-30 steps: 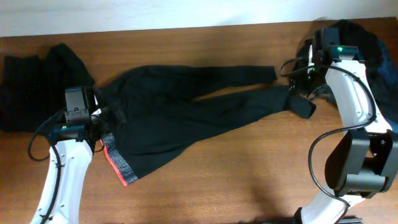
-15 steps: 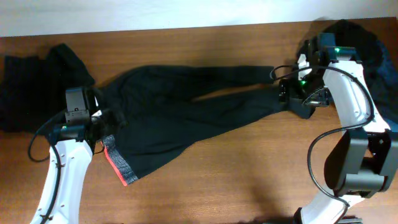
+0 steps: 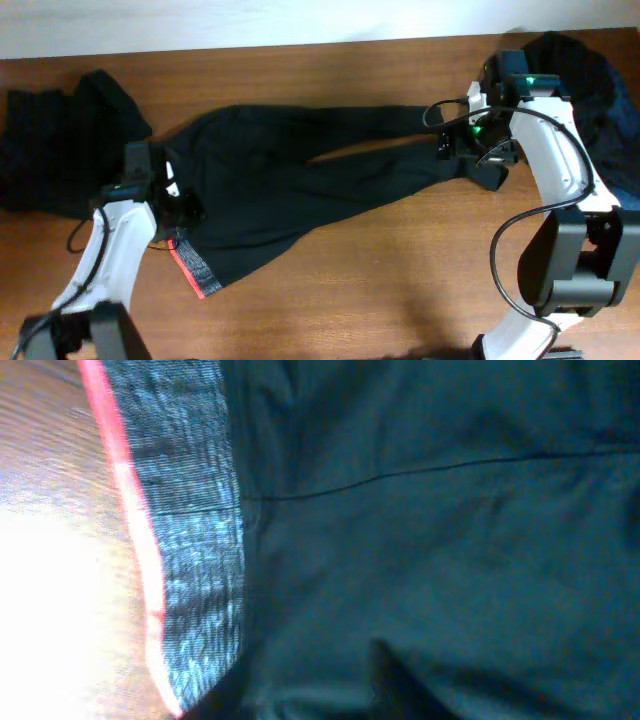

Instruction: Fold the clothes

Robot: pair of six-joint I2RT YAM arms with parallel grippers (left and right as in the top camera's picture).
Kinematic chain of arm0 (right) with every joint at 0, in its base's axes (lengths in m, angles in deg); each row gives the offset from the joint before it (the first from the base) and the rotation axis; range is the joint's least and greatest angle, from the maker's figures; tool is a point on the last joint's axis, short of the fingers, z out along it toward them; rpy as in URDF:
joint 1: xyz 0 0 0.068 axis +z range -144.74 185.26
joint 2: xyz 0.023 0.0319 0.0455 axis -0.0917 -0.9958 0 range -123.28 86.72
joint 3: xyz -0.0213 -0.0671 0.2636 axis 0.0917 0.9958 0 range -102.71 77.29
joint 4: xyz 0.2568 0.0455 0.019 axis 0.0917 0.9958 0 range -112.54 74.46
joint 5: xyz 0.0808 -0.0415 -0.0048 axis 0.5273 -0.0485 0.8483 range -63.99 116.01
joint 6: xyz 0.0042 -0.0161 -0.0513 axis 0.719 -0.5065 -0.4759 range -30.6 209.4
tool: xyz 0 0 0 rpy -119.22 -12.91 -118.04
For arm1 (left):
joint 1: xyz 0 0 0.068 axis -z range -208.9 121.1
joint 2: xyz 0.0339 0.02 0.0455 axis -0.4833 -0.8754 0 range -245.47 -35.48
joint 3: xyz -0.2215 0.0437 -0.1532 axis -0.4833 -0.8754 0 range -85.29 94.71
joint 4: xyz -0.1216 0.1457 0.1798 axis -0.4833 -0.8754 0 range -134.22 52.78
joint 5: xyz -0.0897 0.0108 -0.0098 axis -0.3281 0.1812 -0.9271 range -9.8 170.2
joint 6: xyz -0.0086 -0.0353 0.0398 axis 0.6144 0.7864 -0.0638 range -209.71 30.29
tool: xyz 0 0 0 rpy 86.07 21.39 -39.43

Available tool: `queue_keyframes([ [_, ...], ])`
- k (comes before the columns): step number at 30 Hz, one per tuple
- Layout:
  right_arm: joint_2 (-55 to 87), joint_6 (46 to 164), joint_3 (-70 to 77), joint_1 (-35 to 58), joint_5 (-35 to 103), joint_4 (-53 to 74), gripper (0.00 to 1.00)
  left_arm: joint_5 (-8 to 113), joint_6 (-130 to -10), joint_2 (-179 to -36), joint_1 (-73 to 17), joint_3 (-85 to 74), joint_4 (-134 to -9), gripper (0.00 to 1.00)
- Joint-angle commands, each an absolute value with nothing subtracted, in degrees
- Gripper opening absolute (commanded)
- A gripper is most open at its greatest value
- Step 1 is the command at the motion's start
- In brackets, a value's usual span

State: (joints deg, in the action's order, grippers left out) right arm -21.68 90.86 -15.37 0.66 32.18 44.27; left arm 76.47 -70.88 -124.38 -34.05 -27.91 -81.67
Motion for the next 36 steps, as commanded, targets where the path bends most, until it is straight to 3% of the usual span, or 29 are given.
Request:
queue_keyframes([
  [1,-22.4,90.3,-14.8,0.8,32.9,44.2,0.93,75.0,-71.3,-129.9,-34.1,-28.1,-79.9,0.06],
  [2,-22.4,90.3,-14.8,0.8,32.9,44.1,0.93,75.0,-71.3,-131.1,-34.1,-28.1,-79.5,0.01],
  [28,-22.4,90.3,-14.8,0.8,32.9,44.3,0.92,75.7,-75.9,-152.7,-34.6,-27.9,-68.0,0.01],
  [36,-22.4,90.2,-14.8,0.8,32.9,44.3,0.92,75.4,-76.6,-157.0,-42.3,-23.7,-69.4,0.01],
])
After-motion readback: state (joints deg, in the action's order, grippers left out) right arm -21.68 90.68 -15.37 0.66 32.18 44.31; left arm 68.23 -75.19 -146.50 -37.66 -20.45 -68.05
